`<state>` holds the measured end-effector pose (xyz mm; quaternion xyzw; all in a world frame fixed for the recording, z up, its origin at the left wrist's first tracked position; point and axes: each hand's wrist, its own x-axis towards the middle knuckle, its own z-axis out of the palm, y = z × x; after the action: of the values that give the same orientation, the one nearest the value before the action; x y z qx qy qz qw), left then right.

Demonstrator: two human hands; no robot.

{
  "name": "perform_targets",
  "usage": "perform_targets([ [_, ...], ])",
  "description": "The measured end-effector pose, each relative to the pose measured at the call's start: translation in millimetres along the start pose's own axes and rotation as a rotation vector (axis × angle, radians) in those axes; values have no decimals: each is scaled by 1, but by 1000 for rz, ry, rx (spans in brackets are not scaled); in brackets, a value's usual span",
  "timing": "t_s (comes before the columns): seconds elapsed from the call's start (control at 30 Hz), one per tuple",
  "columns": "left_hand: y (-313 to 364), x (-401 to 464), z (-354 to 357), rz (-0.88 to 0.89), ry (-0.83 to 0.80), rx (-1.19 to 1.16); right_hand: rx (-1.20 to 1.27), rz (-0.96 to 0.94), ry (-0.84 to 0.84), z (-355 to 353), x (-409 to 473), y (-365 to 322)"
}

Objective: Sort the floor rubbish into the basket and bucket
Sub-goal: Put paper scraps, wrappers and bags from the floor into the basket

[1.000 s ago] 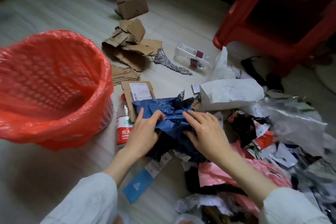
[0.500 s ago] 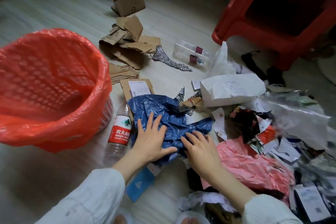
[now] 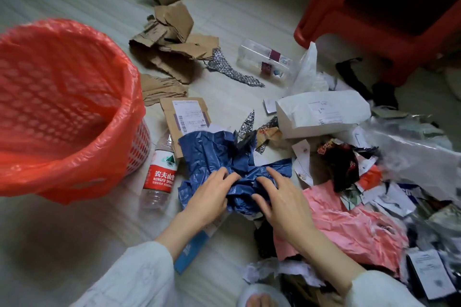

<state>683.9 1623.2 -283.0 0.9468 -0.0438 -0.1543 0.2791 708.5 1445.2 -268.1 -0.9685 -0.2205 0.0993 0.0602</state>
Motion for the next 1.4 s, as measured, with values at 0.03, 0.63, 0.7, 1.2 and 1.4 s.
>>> perform_targets([
  [0.03, -1, -1, -5, 24, 52, -79, -2, 1, 9, -3, -1, 0],
  [0.63, -14, -12, -23, -132, -379, -423, 609, 258, 91, 6, 6, -26],
  [0.7, -22, -10, -13, -58, -252, -75, 611, 224, 71, 9, 6, -30],
  [1.2, -17, 13, 21, -42, -298, 285, 299, -69, -262, 21, 1, 8],
  [1.4, -8, 10, 17, 52, -39, 158, 396, -11, -72, 3, 2, 10],
])
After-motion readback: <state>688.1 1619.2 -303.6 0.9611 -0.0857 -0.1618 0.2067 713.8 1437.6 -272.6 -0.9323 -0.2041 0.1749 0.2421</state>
